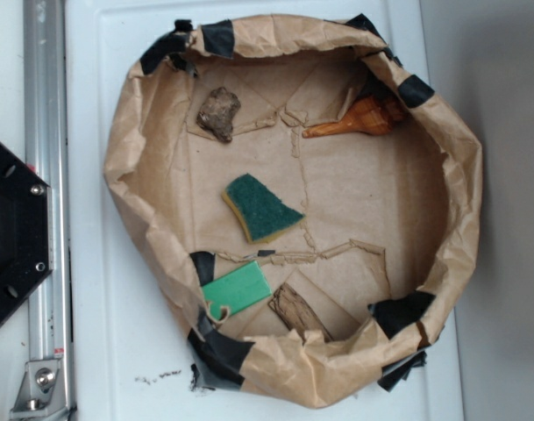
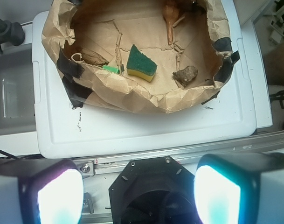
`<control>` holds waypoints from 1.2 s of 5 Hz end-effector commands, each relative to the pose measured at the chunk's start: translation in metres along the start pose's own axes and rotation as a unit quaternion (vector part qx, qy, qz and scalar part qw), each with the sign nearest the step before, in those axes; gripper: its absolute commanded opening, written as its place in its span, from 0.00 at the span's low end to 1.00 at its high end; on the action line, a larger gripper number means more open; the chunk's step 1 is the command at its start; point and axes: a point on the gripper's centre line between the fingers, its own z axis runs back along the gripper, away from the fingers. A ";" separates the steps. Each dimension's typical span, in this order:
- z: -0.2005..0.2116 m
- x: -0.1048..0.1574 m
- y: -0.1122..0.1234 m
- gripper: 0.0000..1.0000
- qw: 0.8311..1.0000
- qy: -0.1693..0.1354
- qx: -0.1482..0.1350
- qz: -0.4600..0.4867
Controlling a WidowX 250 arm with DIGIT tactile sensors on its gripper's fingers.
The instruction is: Grab the green block.
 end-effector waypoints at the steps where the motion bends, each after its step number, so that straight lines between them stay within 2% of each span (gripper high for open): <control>1: 0.000 0.000 0.000 1.00 1.000 0.000 0.000 0.000; 2: -0.016 0.043 -0.010 1.00 0.999 0.001 -0.018 0.043; 3: -0.019 0.074 -0.023 1.00 0.992 0.009 -0.083 0.098; 4: -0.044 0.087 -0.024 1.00 0.981 0.035 -0.102 0.163; 5: -0.092 0.082 -0.013 1.00 0.970 0.070 -0.107 0.207; 6: -0.119 0.096 -0.003 1.00 0.966 0.086 -0.100 0.221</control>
